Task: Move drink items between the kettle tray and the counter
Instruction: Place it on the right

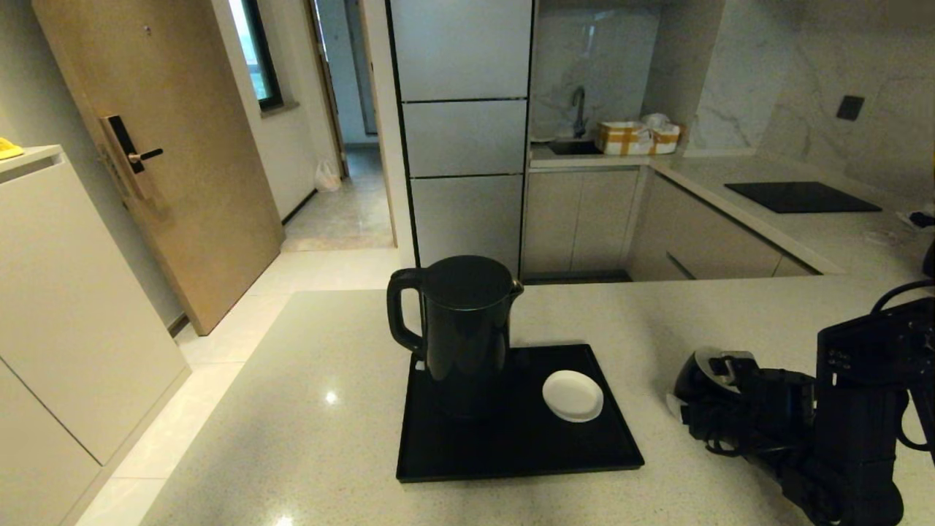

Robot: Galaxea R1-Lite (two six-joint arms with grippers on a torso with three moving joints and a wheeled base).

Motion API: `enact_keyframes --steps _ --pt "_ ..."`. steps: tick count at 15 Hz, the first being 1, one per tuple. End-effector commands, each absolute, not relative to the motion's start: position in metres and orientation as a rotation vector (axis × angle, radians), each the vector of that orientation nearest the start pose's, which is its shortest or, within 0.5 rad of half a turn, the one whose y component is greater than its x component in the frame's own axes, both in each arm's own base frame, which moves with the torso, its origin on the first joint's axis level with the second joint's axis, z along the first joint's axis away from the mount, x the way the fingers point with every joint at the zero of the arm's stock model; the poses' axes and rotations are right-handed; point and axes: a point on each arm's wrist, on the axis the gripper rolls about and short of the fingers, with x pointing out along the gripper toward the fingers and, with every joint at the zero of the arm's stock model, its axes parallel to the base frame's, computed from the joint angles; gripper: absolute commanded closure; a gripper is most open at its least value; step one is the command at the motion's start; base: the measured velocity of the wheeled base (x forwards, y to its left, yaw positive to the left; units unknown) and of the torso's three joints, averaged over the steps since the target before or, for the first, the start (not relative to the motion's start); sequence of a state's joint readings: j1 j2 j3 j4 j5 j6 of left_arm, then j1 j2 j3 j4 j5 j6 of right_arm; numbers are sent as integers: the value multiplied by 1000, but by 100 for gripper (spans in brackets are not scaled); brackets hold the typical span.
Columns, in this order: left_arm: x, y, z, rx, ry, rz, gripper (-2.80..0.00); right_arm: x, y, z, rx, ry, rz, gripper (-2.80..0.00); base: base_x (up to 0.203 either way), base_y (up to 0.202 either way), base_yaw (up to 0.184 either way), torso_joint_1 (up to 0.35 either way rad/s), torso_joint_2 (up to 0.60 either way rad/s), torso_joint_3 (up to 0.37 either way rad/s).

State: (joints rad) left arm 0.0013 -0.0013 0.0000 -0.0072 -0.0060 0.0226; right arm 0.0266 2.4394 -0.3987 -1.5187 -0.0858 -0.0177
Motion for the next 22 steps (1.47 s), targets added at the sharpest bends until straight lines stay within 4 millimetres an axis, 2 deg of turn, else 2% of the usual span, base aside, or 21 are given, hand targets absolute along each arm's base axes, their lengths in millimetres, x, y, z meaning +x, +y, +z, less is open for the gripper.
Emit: enact_keyframes --steps 1,7,9,15,17,18,22 --pt "-23 0 76 23 -8 -5 0 304 2 -45 -43 515 -65 -280 0 0 0 0 0 0" --pt "-23 0 76 23 -8 -5 0 298 -3 -44 -28 533 -47 -280 0 0 0 0 0 0" --pt "-23 0 76 23 -8 -5 0 307 -2 -44 -39 505 -41 -280 0 0 0 0 0 0" --pt "-23 0 76 23 -8 -5 0 309 5 -44 -48 496 -21 -280 0 0 0 0 0 0" --pt "-23 0 76 23 -8 -5 0 309 -1 -44 -44 496 -39 -280 0 0 0 0 0 0" --pt "-23 0 76 23 -8 -5 0 309 6 -43 -50 495 -19 -280 0 0 0 0 0 0" --pt "-23 0 76 23 -8 -5 0 307 13 -42 -59 497 -2 -280 0 0 0 0 0 0"
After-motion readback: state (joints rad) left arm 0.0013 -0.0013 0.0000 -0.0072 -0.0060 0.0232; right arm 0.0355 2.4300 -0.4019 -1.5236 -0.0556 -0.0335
